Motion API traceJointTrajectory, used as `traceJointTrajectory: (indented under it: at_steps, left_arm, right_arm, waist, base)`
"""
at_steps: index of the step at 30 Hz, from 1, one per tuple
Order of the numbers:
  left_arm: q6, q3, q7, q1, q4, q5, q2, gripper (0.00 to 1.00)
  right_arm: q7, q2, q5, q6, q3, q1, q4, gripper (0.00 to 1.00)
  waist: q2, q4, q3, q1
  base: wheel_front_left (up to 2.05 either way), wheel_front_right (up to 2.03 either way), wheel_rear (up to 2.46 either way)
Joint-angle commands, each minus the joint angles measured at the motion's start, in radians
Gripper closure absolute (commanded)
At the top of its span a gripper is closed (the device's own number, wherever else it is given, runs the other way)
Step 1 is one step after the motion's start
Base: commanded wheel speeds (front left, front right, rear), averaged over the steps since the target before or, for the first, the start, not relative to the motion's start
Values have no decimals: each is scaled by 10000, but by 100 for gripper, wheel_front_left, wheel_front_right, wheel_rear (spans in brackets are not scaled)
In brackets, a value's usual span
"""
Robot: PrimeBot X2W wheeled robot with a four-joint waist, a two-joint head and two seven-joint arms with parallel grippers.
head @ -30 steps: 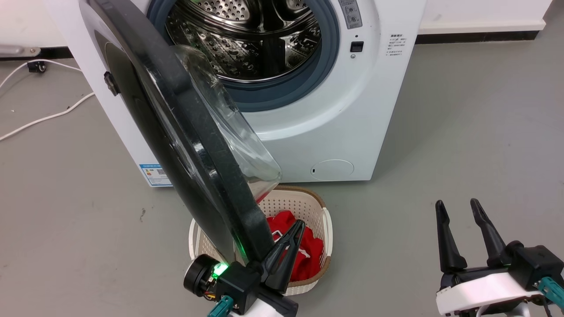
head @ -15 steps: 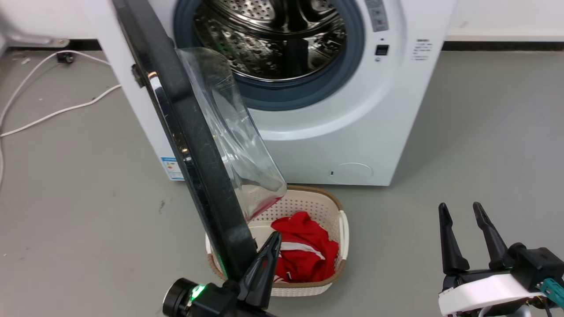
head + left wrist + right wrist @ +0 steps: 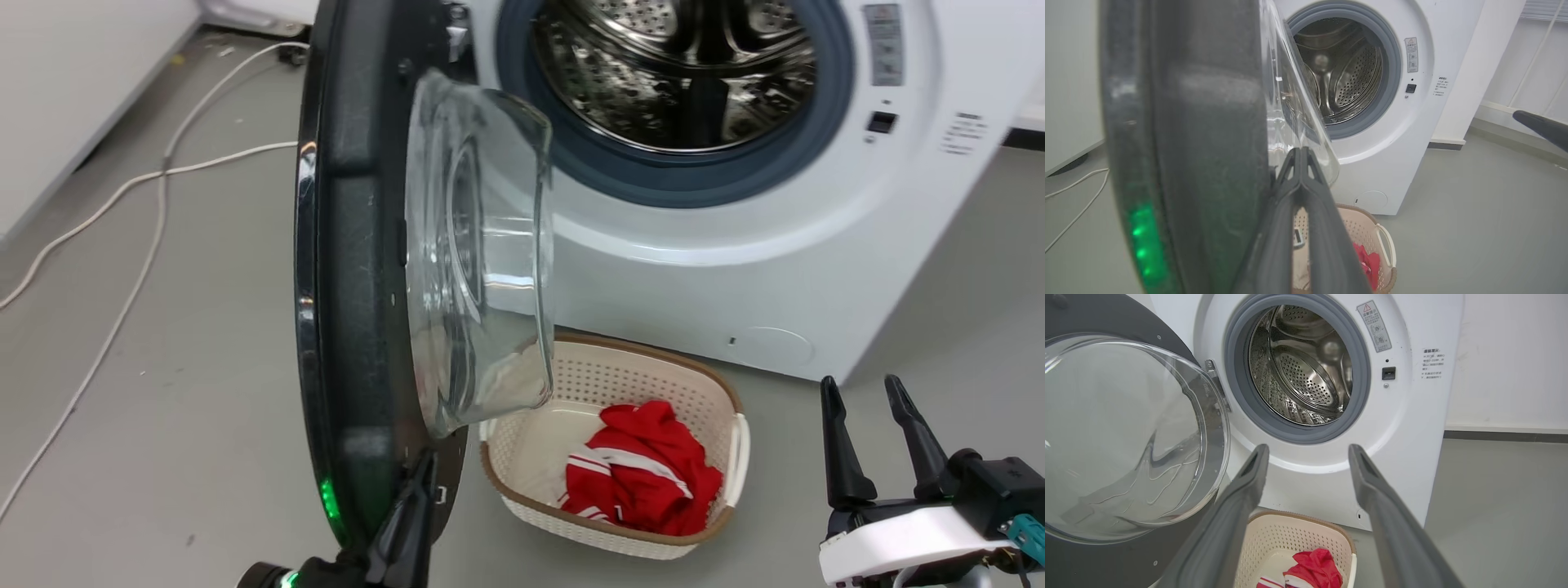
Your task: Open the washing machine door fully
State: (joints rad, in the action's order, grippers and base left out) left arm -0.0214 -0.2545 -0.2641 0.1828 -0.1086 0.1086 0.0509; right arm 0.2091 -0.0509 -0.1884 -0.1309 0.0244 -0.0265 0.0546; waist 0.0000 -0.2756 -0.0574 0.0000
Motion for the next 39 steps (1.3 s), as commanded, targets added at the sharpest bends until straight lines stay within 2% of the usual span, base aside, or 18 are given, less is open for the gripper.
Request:
traceJointTrajectory:
  at_steps: [1, 7, 14, 20, 21, 22, 26, 27, 33, 39]
  left_arm:
    - [111, 220, -4, 174, -21, -42, 61, 100]
    - [278, 1020, -6, 351, -49, -108, 203, 100]
    - [380, 2458, -6, -171, 216, 104, 454, 100]
    - [291, 3924, -12, -1056, 805, 383, 799, 100]
    - [291, 3924, -12, -1056, 805, 383, 799, 100]
    - [232, 4388, -12, -1364, 1103, 493, 904, 100]
    - [120, 5050, -12, -1785, 1576, 633, 1097, 100]
    - [55, 5549, -6, -2058, 1969, 729, 1302, 100]
    - [-274, 6848, -4, -3064, 3270, 1003, 1898, 100]
    - [-371, 7491, -12, -3667, 3843, 768, 2131, 100]
  right_arm:
    - [-21, 13, 62, 3, 0, -51, -12, 0]
    - [-69, 13, 56, 3, -40, -66, -12, 0]
    - [-107, 13, 58, 3, -151, 55, -98, 0]
    - [-176, 13, 94, 3, -122, 245, -181, 0]
    - [-176, 13, 94, 3, -122, 245, -181, 0]
    - [-167, 13, 89, 3, -102, 289, -203, 0]
    - [-184, 13, 138, 3, -83, 351, -233, 0]
    - [-192, 13, 156, 3, -65, 439, -276, 0]
    - [-97, 13, 232, 3, 62, 684, -434, 0]
    - [-44, 14, 281, 3, 81, 831, -461, 0]
  waist:
    - [0, -424, 5, 0]
    - [0, -760, 41, 0]
    - [0, -578, -96, 0]
    - [0, -212, -468, 0]
    - [0, -212, -468, 0]
    - [0, -93, -578, 0]
    - [0, 91, -788, 0]
    - [0, 213, -946, 0]
    - [0, 454, -1406, 0]
    - [0, 528, -1572, 0]
  base:
    - [0, 0, 0]
    - [0, 0, 0]
    - [0, 0, 0]
    - [0, 0, 0]
    - [0, 0, 0]
    - [0, 0, 0]
    - [0, 0, 0]
    - [0, 0, 0]
    - [0, 0, 0]
    - [0, 0, 0]
